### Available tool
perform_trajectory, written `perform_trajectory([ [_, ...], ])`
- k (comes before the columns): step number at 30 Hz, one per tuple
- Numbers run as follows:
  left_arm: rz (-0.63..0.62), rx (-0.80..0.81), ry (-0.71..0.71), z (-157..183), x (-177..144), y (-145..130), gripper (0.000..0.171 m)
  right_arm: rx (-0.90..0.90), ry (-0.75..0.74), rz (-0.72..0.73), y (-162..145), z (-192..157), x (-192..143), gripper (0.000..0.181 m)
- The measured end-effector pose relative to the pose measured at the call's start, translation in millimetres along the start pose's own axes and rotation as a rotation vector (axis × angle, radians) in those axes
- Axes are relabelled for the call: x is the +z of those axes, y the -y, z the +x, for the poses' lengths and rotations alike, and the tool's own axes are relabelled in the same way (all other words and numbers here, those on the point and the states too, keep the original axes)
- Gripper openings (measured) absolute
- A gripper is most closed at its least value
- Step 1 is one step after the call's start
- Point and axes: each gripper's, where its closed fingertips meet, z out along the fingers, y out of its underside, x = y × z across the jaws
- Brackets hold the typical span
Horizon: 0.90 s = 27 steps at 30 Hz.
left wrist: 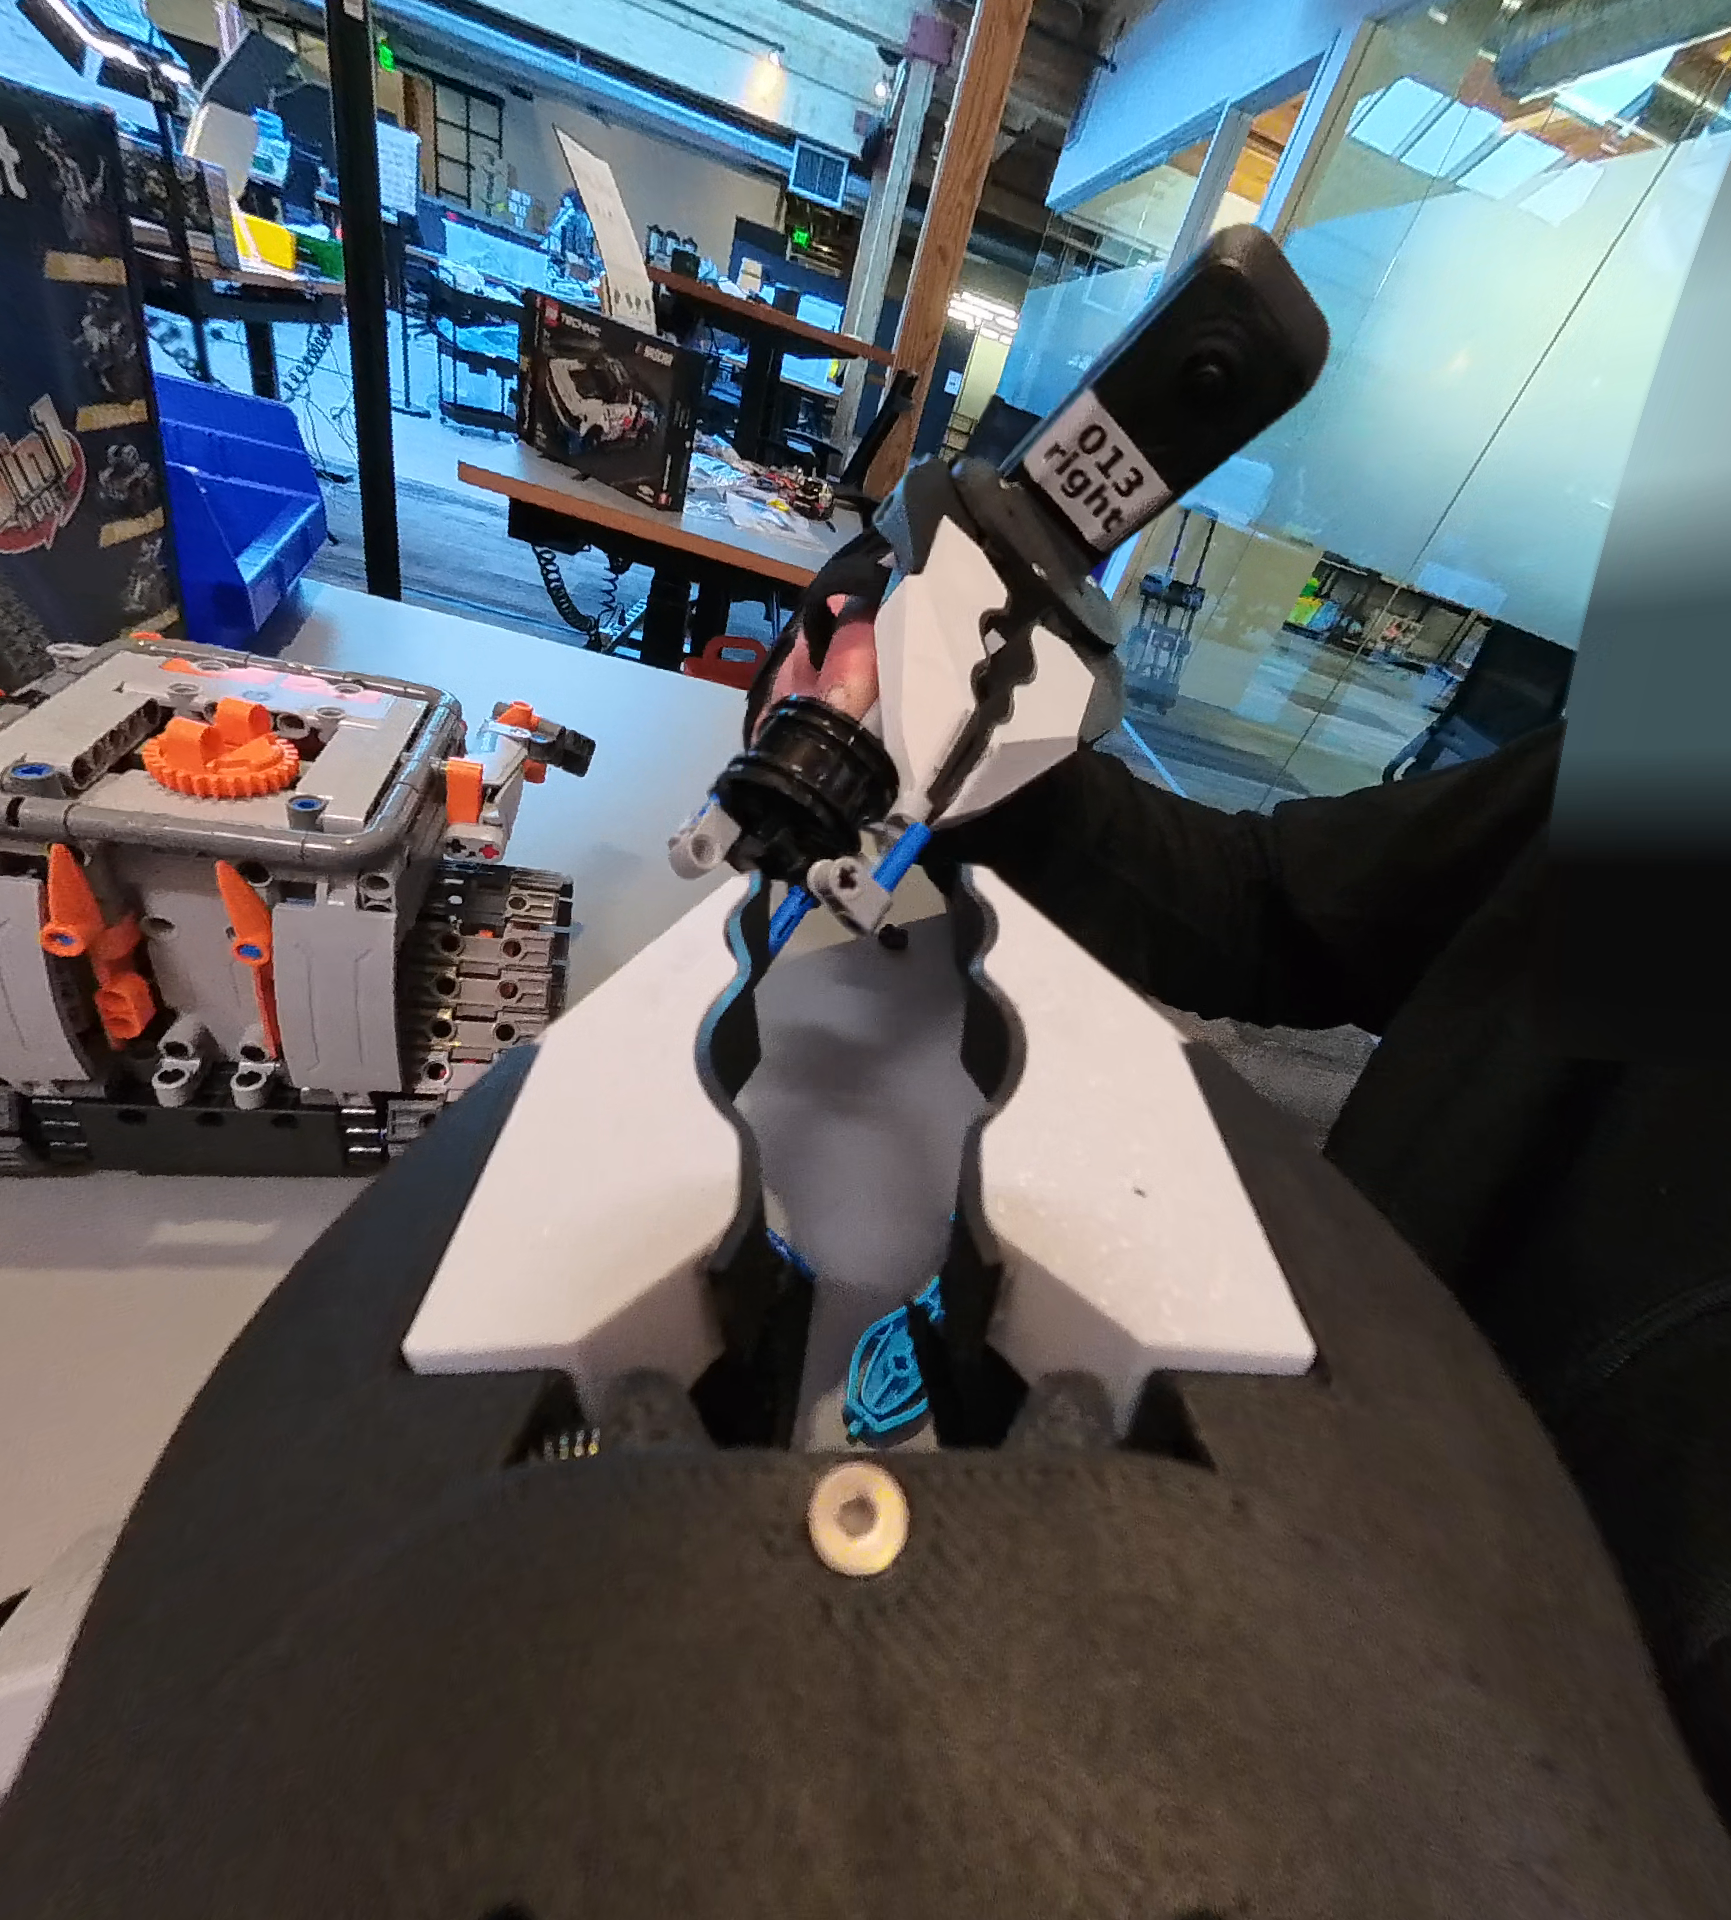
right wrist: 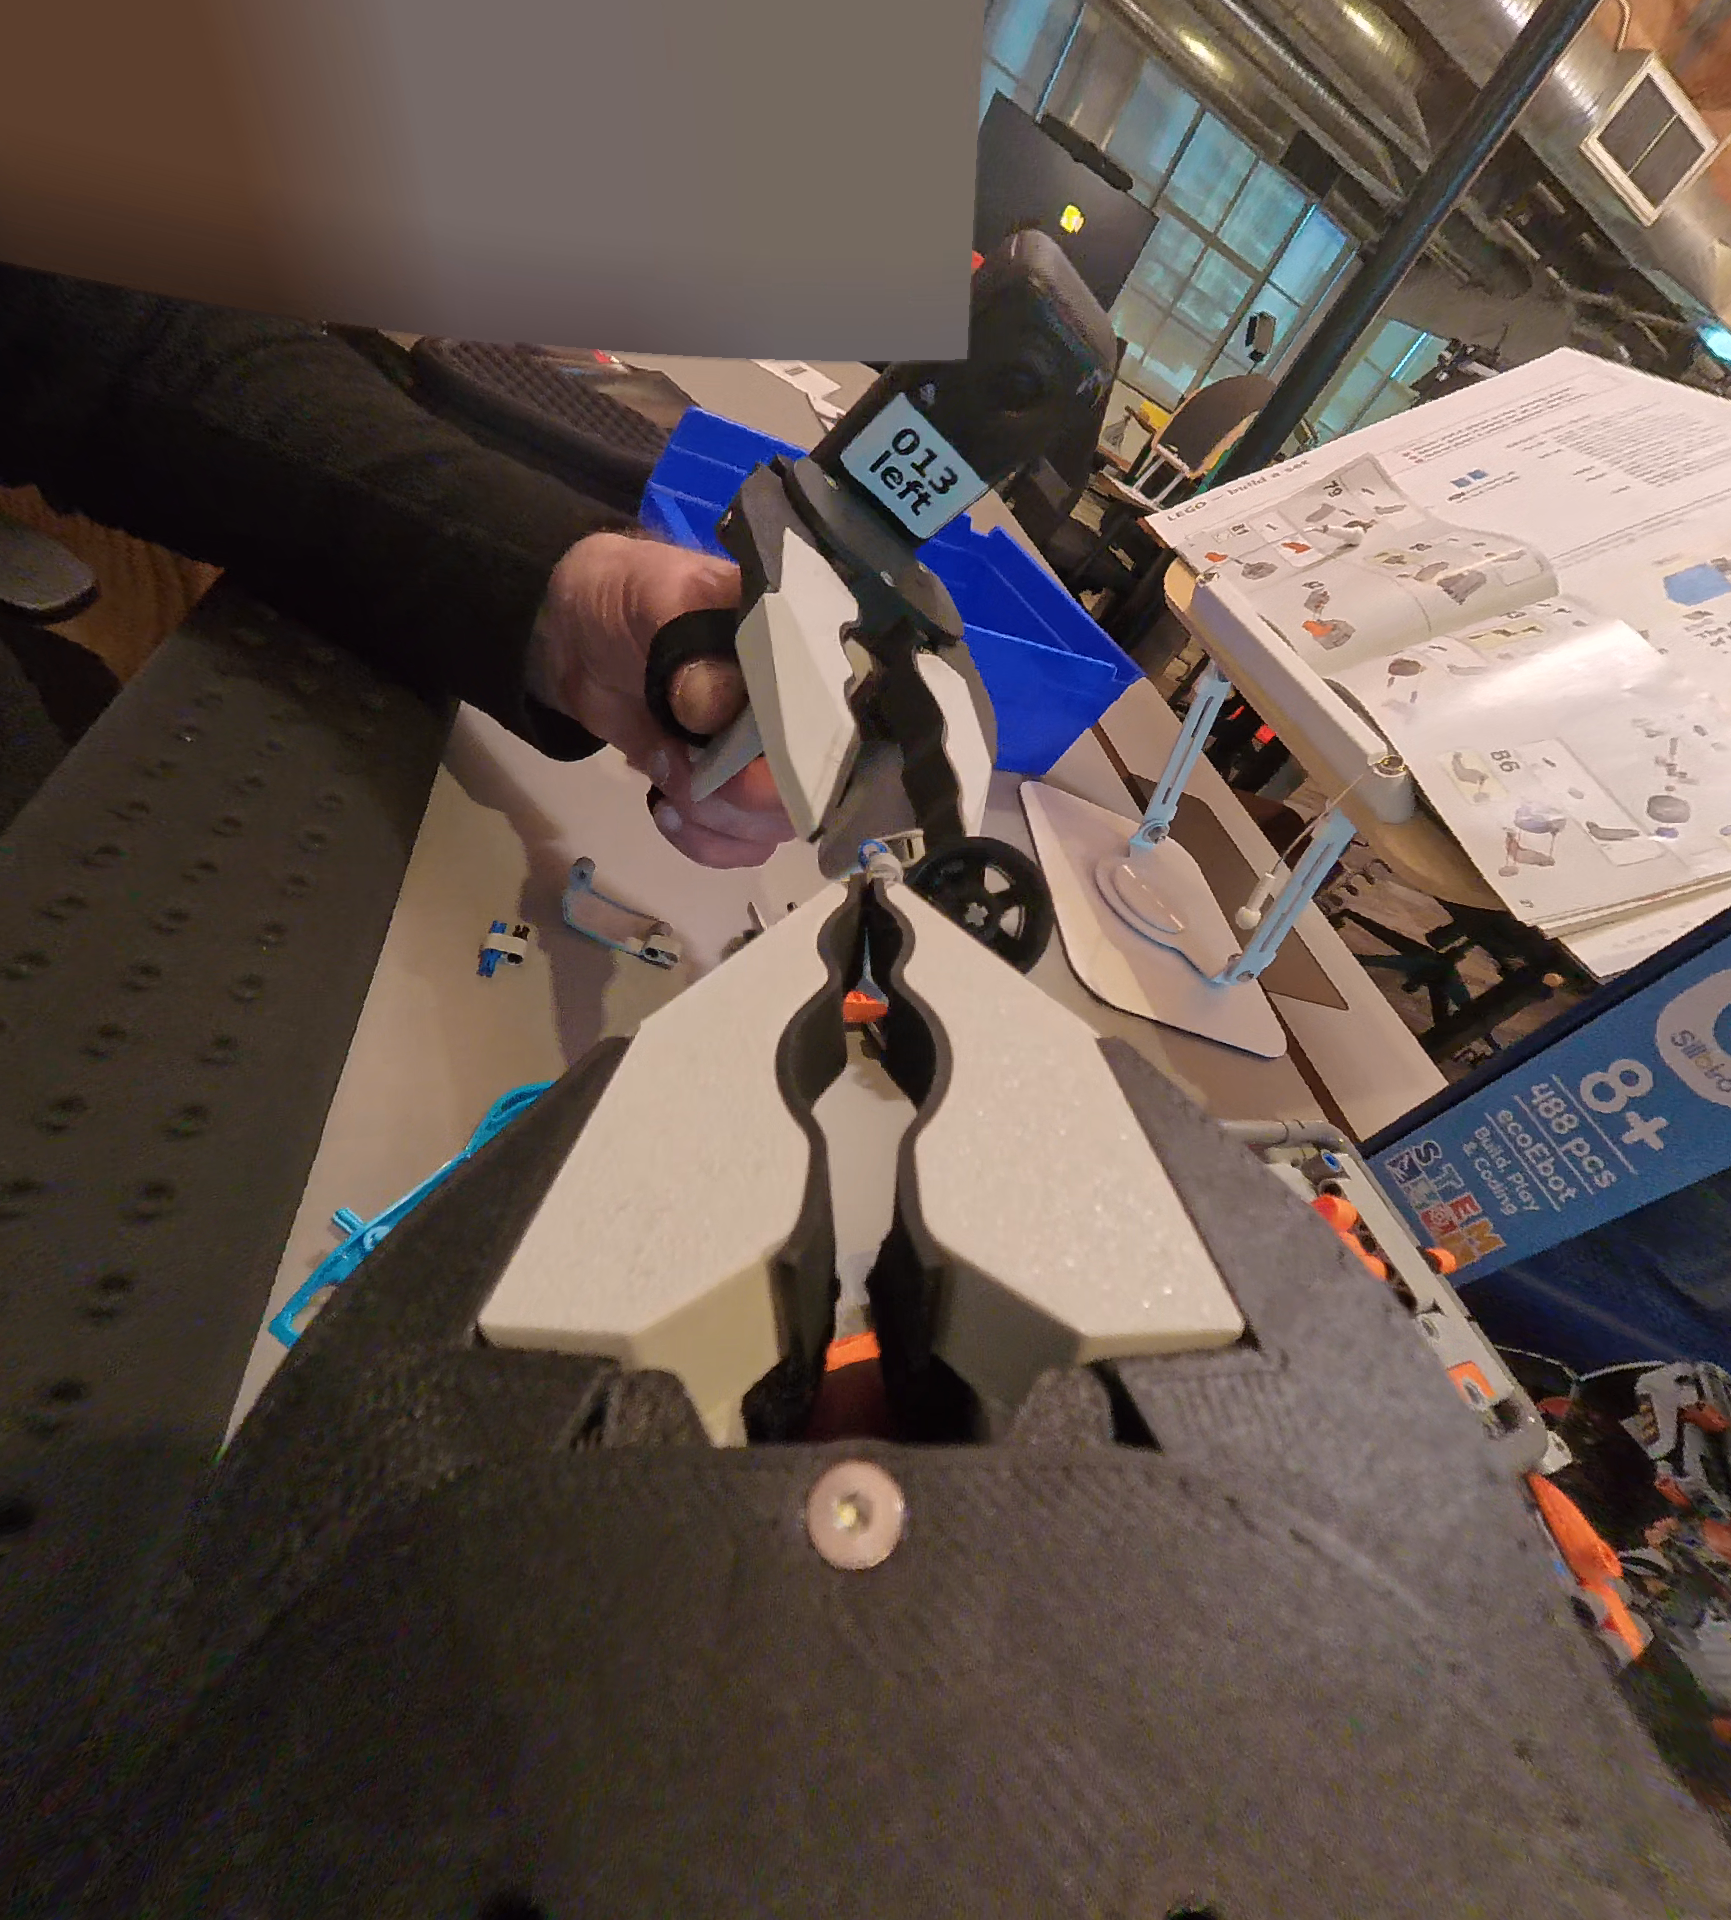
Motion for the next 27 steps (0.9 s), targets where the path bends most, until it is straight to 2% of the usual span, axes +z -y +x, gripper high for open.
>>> perform_trajectory([
  [2,0.029,0.016,0.010,-0.5,-2.7,5.5,0.023,0.006,0.010,0.015,2.4,-1.2,-0.7,0.000],
  [18,0.030,0.065,0.052,1.3,-3.3,7.8,0.021,0.017,0.019,0.034,5.4,-3.7,-0.5,0.000],
  [27,-0.030,0.138,0.128,-2.6,-2.5,3.2,0.018,0.004,0.004,0.001,2.3,-3.5,1.4,0.000],
])
